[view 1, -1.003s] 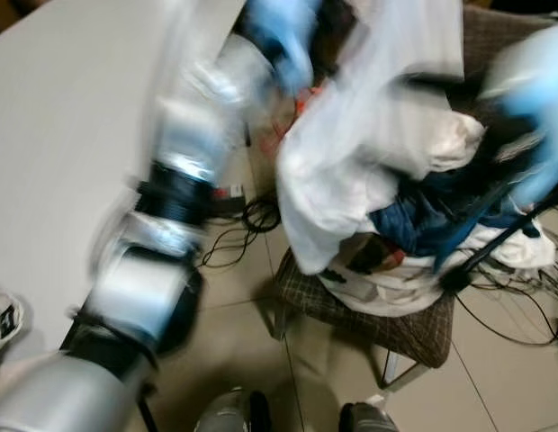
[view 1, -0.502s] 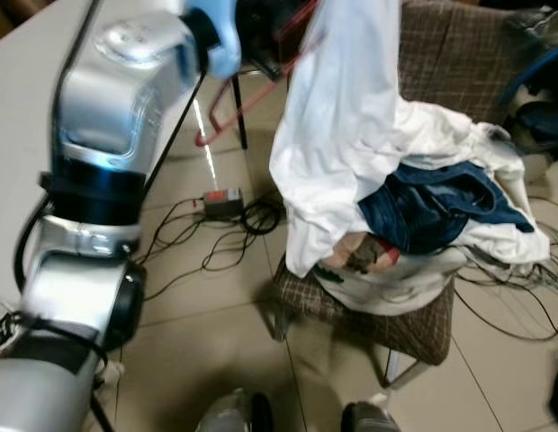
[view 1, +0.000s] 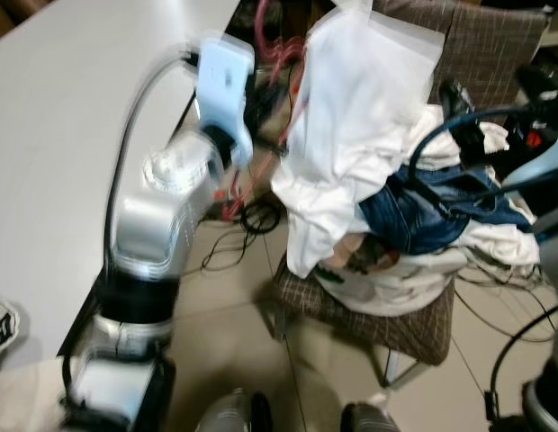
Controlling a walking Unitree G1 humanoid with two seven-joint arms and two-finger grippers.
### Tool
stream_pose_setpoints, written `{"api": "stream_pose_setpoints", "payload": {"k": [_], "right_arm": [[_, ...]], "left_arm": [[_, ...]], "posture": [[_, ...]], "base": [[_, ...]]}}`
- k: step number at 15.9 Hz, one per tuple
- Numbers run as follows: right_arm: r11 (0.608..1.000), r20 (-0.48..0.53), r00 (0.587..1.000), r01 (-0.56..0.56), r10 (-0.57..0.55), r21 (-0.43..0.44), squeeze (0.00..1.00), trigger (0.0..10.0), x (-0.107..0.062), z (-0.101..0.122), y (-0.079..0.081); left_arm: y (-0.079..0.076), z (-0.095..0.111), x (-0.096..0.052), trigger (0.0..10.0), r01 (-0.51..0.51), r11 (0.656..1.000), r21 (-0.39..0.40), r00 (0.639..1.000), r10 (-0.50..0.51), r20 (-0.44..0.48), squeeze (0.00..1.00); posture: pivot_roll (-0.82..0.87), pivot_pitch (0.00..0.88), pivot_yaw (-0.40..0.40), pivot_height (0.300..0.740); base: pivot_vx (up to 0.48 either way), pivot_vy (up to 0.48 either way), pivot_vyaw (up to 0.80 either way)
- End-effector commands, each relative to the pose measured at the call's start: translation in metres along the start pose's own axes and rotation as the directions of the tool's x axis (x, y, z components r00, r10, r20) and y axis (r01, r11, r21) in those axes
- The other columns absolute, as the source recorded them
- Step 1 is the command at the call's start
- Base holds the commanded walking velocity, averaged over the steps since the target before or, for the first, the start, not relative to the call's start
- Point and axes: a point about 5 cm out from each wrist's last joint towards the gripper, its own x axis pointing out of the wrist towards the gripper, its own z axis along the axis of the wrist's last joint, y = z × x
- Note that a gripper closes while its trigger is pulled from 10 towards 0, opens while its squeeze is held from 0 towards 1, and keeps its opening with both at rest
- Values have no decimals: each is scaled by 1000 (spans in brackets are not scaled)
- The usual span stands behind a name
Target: Hang hanger
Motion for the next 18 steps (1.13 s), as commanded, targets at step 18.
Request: {"api": "stream_pose_setpoints", "payload": {"k": [18], "right_arm": [[996,2,998,-69,69,60,0,10000,-5,-22,39]], "left_arm": [[-18,-1,-32,10000,-69,997,46,998,68,19,0]], "posture": [[-143,84,45,740]], "base": [[-236,0,0]]}}
